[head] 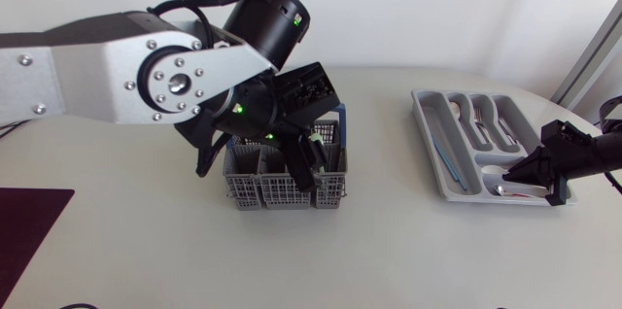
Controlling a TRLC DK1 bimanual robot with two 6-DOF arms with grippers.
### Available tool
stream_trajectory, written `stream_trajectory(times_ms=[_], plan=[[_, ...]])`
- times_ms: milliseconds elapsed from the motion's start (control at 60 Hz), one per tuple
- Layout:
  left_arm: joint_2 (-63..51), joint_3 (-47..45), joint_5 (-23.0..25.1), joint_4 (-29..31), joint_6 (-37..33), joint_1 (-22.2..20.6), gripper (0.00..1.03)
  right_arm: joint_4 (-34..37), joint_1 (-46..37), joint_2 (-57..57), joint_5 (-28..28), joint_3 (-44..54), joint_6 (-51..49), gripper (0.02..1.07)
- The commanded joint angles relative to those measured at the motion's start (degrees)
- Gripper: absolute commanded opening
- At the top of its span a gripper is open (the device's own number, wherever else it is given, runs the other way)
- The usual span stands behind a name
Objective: Sort the cutlery from the basket into the organizer compartments.
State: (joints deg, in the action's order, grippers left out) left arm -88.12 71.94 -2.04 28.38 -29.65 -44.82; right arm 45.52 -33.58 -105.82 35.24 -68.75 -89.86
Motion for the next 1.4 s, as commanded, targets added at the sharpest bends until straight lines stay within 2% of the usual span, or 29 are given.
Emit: stream_trajectory(times_ms=[0, 200, 350, 617, 683, 750, 883, 950, 1083, 1133, 1167, 1200, 1383], plan=[[0.84, -1.63, -0.42, -0.87, -1.02, -0.36, 0.65, 3.26, -0.87, -4.31, -0.79, -4.46, -4.27, 0.08], [0.84, -2.42, -0.86, -2.10, -1.73, -0.45, 0.65, 8.54, -1.66, -11.60, -4.48, -11.32, -8.48, 0.08], [1.02, -3.65, -0.94, -3.16, -1.73, -0.71, 0.65, 8.89, -1.92, -15.29, -5.98, -14.39, -9.36, 0.08], [1.63, -4.27, -1.47, -3.77, -1.90, -0.97, 0.65, 7.74, -1.40, -17.14, -8.88, -14.31, -10.51, 0.08], [1.81, -4.79, -1.82, -4.21, -1.90, -1.06, 0.65, 6.16, -1.40, -17.31, -9.14, -13.87, -10.24, 0.13], [2.16, -5.41, -1.91, -4.47, -1.90, -1.06, 0.65, 5.37, -1.31, -16.96, -9.23, -13.51, -9.72, 0.24], [2.51, -5.85, -2.00, -4.56, -1.90, -0.89, 0.65, 3.61, -1.40, -15.03, -9.05, -12.11, -8.75, 0.39], [2.77, -6.38, -2.00, -5.00, -1.90, -0.89, 0.65, 2.12, -1.49, -13.18, -8.53, -10.61, -7.96, 0.51], [3.83, -7.69, -2.00, -6.06, -1.82, -0.89, 0.65, 0.01, -1.49, -8.79, -6.77, -7.10, -6.99, 0.63], [4.36, -8.31, -2.00, -6.23, -1.82, -0.89, 0.65, -0.52, -1.49, -6.33, -5.80, -5.78, -5.94, 0.72], [4.80, -8.92, -2.00, -6.58, -1.82, -0.80, 0.65, -0.60, -1.40, -4.48, -5.19, -4.99, -5.06, 0.86], [5.15, -9.36, -2.00, -6.76, -1.82, -0.71, 0.65, -0.60, -1.40, -2.72, -4.39, -4.29, -4.27, 0.94], [7.43, -12.62, -2.00, -8.25, -1.82, -0.09, 0.65, -1.57, 1.24, 9.76, 1.23, 2.57, 0.83, 0.94]])
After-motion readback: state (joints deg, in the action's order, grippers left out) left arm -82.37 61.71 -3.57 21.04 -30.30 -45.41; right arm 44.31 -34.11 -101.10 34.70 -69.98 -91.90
